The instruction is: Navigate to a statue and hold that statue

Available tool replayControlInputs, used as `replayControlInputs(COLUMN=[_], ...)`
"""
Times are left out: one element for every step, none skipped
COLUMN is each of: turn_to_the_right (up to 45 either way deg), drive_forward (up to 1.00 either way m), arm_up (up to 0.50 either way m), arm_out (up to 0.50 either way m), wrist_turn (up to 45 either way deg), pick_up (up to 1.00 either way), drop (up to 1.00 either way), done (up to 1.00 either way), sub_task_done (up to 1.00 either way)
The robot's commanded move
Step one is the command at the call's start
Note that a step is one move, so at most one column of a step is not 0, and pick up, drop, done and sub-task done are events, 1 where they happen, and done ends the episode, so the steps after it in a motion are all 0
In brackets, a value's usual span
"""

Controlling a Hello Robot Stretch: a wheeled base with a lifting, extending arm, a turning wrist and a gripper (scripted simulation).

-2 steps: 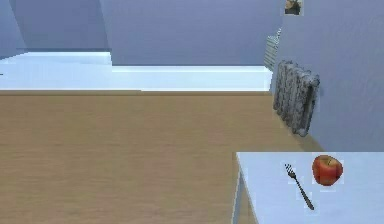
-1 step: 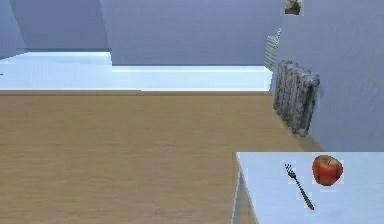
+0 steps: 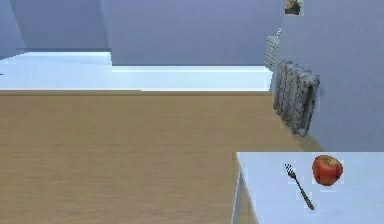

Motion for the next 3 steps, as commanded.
replayControlInputs(turn_to_the_right=[0.0,0.0,0.0], drive_forward=[0.00,0.00,0.00], arm_up=[0.00,0.00,0.00], arm_out=[0.50,0.00,0.00], wrist_turn=[0.0,45.0,45.0], pick_up=[0.00,0.00,0.00], drop=[0.00,0.00,0.00], done=[0.00,0.00,0.00], sub_task_done=[0.00,0.00,0.00])
